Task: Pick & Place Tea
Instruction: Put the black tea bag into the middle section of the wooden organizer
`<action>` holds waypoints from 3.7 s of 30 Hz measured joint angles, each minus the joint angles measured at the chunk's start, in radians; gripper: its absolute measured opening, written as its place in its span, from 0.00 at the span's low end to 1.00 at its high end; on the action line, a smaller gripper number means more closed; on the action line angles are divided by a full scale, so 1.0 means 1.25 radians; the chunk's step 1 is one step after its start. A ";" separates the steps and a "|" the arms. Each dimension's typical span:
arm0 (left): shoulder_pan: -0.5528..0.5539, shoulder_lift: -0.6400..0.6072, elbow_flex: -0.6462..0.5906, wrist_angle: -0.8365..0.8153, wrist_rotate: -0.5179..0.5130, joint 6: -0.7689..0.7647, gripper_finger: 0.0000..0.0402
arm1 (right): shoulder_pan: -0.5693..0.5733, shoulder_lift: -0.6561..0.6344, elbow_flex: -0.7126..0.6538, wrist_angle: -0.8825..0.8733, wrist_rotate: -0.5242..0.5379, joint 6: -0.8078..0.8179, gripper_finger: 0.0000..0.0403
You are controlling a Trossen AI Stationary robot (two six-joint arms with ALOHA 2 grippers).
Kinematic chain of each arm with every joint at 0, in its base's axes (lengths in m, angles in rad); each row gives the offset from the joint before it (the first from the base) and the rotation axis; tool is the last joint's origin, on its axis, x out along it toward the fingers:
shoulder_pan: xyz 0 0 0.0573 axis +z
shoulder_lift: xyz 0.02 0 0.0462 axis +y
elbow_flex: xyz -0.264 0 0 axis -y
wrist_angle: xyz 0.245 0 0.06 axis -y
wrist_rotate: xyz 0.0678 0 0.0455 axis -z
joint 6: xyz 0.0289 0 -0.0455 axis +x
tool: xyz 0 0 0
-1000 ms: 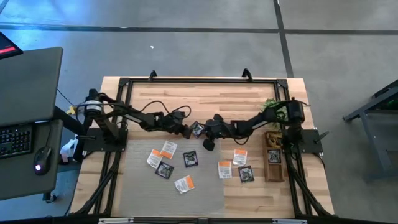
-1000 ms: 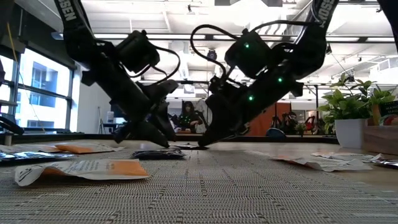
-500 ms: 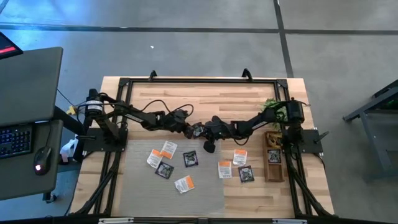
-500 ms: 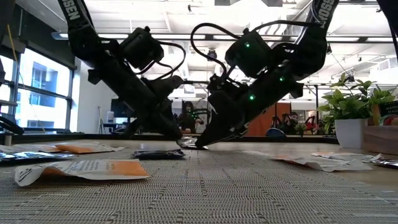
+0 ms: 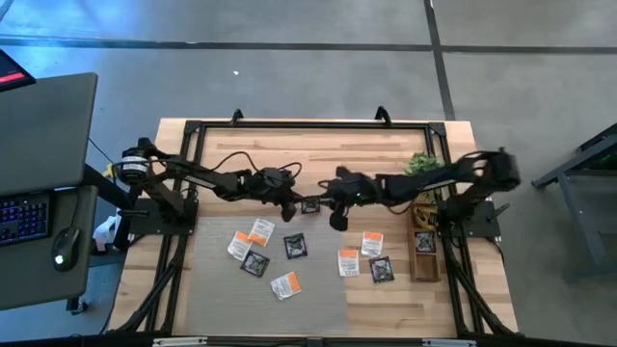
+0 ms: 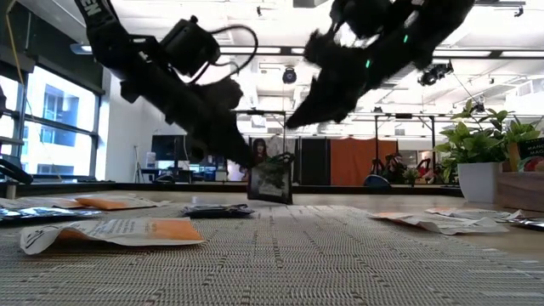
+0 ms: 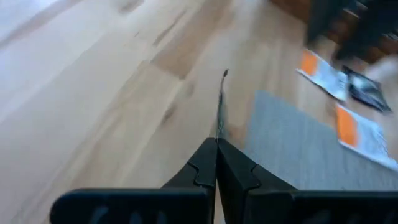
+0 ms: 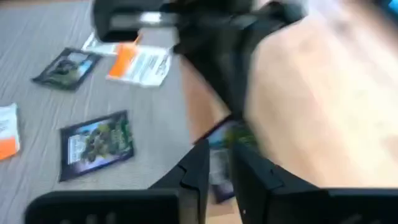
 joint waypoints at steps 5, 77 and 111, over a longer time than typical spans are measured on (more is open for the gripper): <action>0.000 -0.008 0.026 -0.006 0.059 0.111 0.00 | -0.007 -0.056 0.003 0.009 0.005 0.001 0.26; 0.001 -0.007 0.211 -0.362 -0.163 0.164 0.40 | 0.626 -0.254 0.143 -1.398 0.029 1.482 0.00; 0.000 -0.007 0.210 -0.361 -0.141 0.125 0.40 | 0.583 -0.067 0.153 -1.392 -0.067 1.361 0.35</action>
